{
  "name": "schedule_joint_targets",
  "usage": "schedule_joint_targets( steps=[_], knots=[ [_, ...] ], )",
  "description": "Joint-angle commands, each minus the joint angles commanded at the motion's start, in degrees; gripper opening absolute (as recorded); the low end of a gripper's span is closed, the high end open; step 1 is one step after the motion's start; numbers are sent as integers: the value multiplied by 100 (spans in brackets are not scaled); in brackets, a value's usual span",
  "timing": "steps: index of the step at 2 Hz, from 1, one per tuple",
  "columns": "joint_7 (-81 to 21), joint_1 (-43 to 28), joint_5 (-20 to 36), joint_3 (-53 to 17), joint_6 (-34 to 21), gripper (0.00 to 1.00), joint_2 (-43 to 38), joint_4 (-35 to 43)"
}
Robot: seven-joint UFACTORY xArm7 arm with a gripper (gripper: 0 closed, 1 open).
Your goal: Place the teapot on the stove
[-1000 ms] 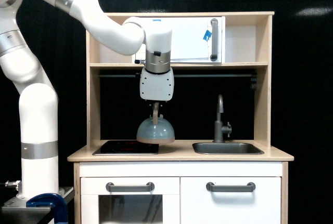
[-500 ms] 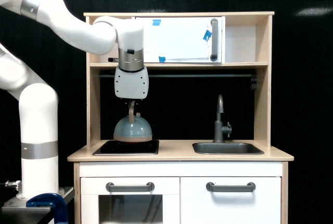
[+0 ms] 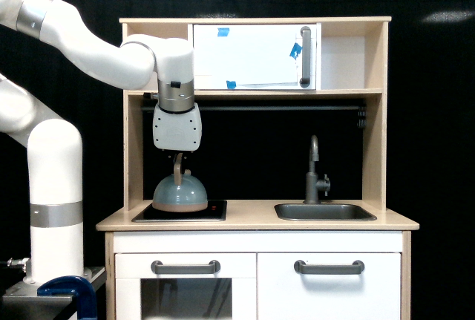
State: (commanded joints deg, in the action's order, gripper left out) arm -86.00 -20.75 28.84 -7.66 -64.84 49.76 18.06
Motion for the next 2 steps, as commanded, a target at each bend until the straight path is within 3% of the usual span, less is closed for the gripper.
schedule_joint_targets(
  steps=[1,2],
  knots=[
    [133,-203,57,31,143,0,-179,131],
    [276,-333,103,98,224,100,-99,56]
  ],
)
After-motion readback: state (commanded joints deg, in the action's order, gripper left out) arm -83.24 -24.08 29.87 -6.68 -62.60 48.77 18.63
